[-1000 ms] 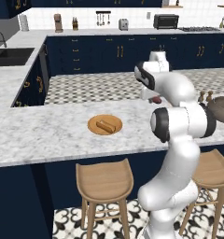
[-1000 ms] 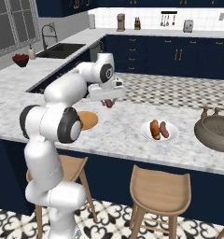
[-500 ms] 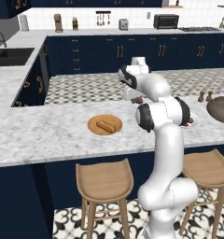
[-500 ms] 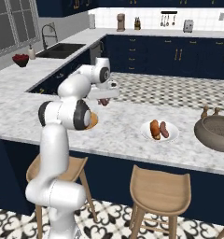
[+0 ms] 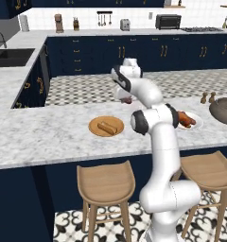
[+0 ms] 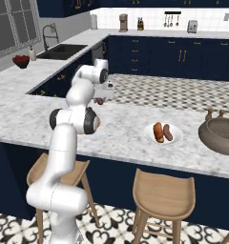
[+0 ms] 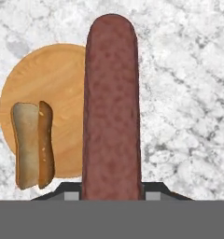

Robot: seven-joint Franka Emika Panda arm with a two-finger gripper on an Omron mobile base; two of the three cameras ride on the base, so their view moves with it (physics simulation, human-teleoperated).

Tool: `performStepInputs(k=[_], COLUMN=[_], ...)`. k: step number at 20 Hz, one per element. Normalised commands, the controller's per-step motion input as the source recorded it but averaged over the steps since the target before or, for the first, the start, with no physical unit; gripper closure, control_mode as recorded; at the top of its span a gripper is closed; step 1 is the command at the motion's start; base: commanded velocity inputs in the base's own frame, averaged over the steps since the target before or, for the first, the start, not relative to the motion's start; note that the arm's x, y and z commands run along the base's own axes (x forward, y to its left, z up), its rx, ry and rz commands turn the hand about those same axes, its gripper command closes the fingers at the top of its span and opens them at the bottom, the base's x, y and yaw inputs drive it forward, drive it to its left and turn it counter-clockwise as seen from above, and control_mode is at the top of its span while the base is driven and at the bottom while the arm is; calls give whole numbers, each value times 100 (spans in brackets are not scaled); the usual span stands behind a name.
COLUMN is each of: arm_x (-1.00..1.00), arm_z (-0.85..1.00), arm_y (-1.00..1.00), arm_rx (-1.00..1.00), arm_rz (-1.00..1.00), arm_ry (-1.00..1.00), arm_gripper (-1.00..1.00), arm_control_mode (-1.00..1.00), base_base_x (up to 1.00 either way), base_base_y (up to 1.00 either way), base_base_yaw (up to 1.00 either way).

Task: Place one bun and one sausage from the bowl on each plate.

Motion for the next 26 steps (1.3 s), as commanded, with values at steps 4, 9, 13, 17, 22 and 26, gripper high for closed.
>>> performStepInputs(k=[4, 9, 13, 17, 22, 26], arm_x=[-87, -100, -100, 25, 49, 31], arm_z=[-98, -23, -23, -50, -28, -5], arm_y=[51, -7, -6, 51, 15, 0], arm_rx=[-1, 0, 0, 0, 0, 2], arm_rz=[8, 3, 2, 4, 0, 0], arm_ry=[5, -32, -48, -24, -3, 1], arm_gripper=[100, 100, 100, 100, 100, 100], arm_control_mode=[-100, -100, -100, -100, -100, -100], base_base_x=[0, 0, 0, 0, 0, 0], base_base_y=[0, 0, 0, 0, 0, 0], base_base_yaw=[0, 0, 0, 0, 0, 0])
